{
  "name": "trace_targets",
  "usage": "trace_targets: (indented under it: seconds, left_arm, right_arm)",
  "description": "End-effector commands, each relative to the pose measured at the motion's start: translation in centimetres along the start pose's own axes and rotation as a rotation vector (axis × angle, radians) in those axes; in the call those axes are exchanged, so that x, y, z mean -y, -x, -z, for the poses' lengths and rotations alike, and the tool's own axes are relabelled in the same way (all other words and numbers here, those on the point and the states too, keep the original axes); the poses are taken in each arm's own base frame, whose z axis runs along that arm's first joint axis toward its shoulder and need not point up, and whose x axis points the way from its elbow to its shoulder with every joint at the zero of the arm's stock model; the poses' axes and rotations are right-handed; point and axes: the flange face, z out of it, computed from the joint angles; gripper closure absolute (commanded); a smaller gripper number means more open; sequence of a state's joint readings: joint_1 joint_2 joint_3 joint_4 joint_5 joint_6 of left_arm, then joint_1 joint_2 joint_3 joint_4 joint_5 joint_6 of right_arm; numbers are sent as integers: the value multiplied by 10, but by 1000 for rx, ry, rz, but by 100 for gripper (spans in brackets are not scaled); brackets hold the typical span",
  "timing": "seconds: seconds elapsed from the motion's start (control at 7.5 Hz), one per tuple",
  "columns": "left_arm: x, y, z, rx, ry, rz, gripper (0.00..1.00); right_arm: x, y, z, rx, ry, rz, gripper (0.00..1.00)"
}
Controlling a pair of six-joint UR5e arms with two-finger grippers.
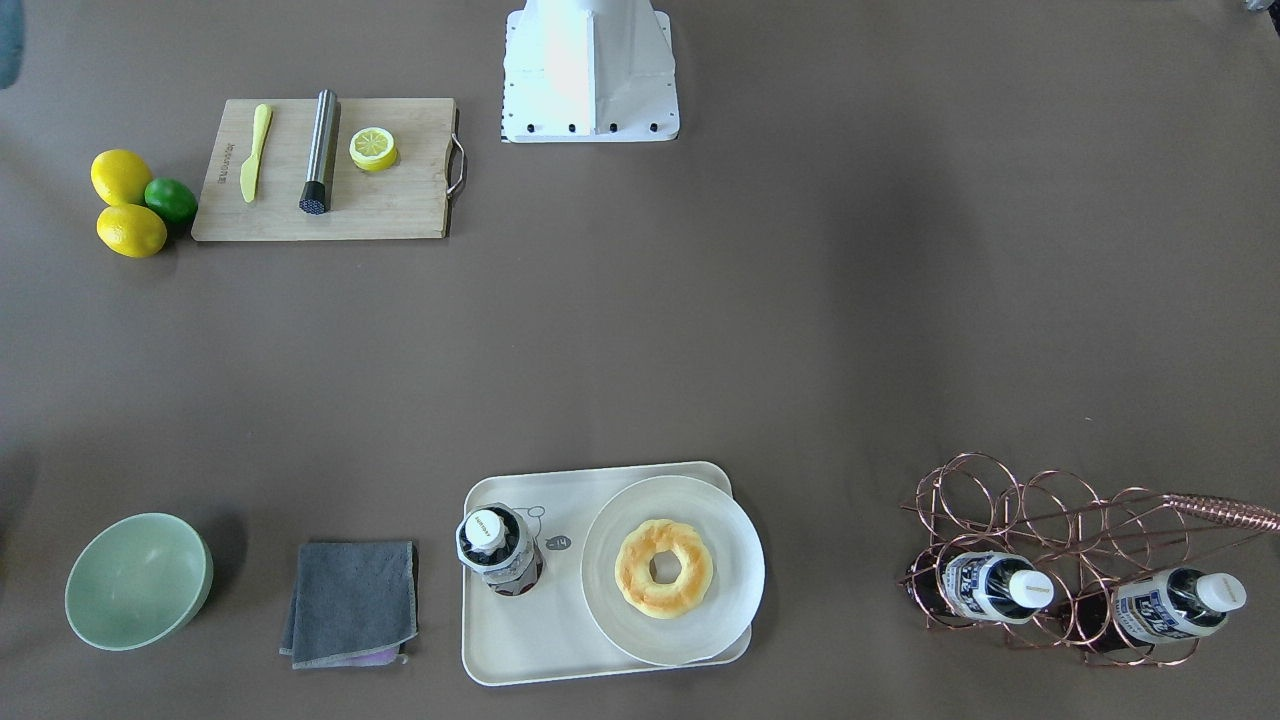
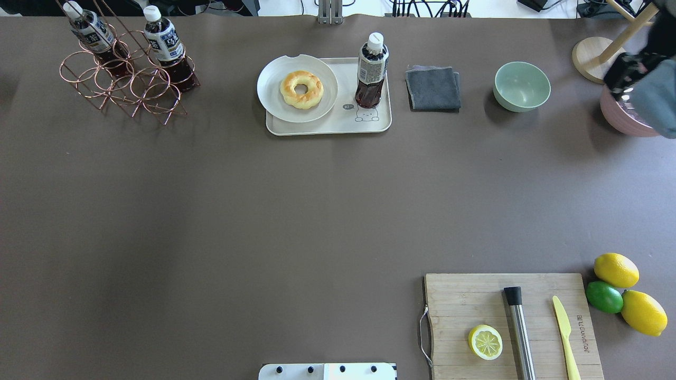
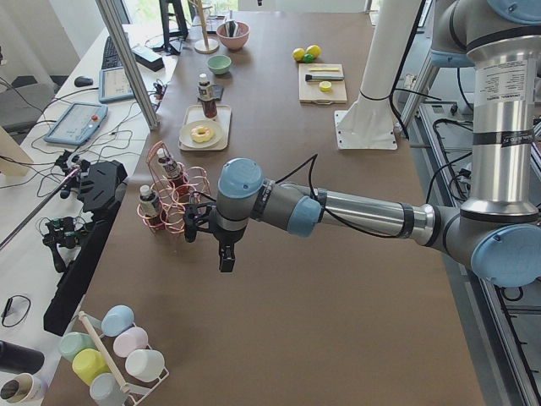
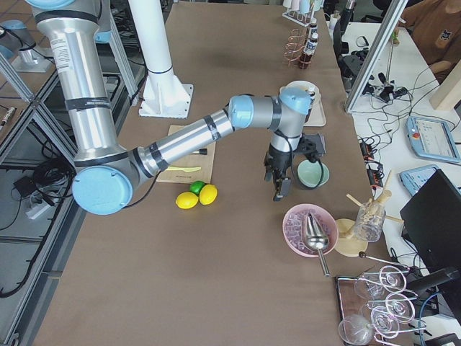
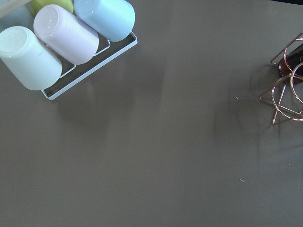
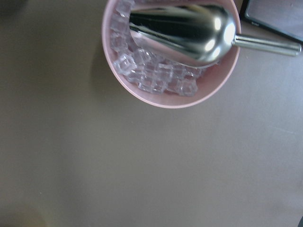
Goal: Place tea on tray
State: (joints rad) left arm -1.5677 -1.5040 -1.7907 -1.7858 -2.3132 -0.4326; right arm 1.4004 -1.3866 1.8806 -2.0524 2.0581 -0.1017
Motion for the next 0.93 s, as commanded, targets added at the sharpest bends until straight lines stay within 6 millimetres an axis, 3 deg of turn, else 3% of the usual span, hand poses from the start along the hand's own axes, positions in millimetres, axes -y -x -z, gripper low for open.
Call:
trace_targets:
  seconds: [0.0,0.13,0.27,0.8]
  left_arm:
    - [-1,1,-1,-3,5,3,3]
    - [-1,2,-2,-1,8,6,3]
    - [-1,4,-4,0,12,10,3]
    - [-13,35,-29,25,65,63,3]
  right_arm:
    - [-81,-121,-70,231,-19,-122,0]
    - [-101,-146,-92,253,-47,-137,0]
    - [-111,-155,-102,276,-73,-124,0]
    - [-120,-159,-104,304,-83,-153,0]
